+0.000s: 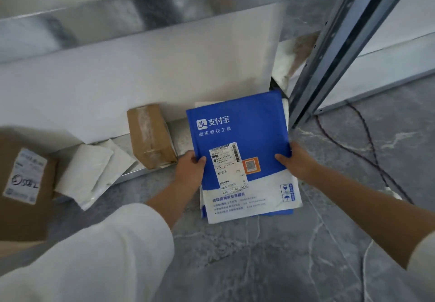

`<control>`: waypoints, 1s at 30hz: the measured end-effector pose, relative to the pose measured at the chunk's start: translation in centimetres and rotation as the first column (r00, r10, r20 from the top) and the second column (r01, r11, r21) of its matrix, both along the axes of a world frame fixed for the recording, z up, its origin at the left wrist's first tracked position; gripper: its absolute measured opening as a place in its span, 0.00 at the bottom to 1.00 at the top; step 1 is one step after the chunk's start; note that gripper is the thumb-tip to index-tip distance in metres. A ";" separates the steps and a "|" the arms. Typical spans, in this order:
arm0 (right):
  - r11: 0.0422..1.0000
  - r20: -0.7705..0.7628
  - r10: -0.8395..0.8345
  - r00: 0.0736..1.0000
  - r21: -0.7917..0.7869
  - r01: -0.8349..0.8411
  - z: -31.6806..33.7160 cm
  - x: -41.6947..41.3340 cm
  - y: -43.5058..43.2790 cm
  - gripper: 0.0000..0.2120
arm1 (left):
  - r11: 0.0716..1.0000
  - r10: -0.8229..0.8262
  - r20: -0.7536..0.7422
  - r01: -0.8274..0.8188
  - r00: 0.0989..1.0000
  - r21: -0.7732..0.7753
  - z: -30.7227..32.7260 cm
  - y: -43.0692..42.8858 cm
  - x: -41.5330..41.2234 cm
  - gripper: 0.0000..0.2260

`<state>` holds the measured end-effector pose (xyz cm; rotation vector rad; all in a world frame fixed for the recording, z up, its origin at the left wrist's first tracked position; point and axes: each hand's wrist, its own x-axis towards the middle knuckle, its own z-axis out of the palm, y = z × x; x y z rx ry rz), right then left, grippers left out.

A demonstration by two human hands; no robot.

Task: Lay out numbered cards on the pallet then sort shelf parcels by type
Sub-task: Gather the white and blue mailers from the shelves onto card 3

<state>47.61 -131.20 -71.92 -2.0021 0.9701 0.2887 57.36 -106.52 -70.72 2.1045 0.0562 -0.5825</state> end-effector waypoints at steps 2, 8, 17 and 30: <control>0.999 0.008 0.015 1.000 0.034 -0.016 3.1 -0.6 0.8 0.24 | 1.000 0.025 -0.003 -0.025 1.000 0.003 2.9 0.7 -0.6 0.05; 0.996 -0.047 0.018 0.999 0.088 -0.014 17.6 -3.9 3.6 0.22 | 1.000 -0.007 -0.046 0.008 0.999 0.026 17.3 4.0 -2.5 0.09; 0.957 -0.072 0.117 0.991 0.275 -0.093 43.0 -11.4 7.5 0.09 | 0.999 -0.042 -0.181 0.037 0.983 -0.030 42.9 9.7 -9.7 0.04; 0.943 0.176 0.219 0.960 0.215 -0.254 76.2 -13.8 10.4 0.21 | 0.978 0.153 -0.061 -0.160 0.986 -0.133 75.9 14.0 -16.9 0.12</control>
